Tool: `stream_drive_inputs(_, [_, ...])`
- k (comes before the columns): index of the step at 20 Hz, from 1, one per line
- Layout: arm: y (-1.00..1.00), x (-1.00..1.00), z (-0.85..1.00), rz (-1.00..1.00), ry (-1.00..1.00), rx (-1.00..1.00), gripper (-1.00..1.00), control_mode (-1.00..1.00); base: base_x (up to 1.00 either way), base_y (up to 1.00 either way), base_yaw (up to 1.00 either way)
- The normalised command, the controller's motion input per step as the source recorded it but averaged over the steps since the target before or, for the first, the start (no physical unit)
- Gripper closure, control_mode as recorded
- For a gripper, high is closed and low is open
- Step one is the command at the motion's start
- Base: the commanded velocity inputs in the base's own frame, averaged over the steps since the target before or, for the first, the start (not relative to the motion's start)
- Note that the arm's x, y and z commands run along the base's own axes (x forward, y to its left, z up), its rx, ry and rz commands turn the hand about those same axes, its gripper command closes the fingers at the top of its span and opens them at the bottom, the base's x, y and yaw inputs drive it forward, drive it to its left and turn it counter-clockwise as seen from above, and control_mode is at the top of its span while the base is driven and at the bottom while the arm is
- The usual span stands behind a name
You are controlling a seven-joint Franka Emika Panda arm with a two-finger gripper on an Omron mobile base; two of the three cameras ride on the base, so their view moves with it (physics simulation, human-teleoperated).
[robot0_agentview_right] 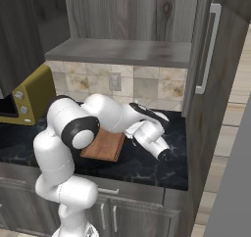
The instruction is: Grab the spray bottle from the cabinet, then place it next to the cutting board for sanitizing. Then grab the dish brush from the countertop next to the sink and place it next to the cutting board.
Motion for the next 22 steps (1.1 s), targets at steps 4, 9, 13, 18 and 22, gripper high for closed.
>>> stream_drive_inputs(4, [0.00,-0.06,0.00,0.00,0.00,0.00,-1.00,-1.00,0.00,0.00,0.00])
stream_drive_inputs(9, [0.00,-0.24,0.00,0.00,-0.01,0.00,-1.00,-1.00,0.00,0.00,0.00])
stream_drive_inputs(13, [0.00,-0.35,0.00,0.00,-0.01,0.00,-1.00,-1.00,0.00,0.00,0.00])
stream_drive_inputs(18, [0.00,-0.40,0.00,0.00,-0.07,0.00,-1.00,-1.00,0.00,0.00,0.00])
stream_drive_inputs(22, [0.00,-0.64,0.21,0.00,-0.19,0.00,-1.00,-1.00,0.00,0.00,0.00])
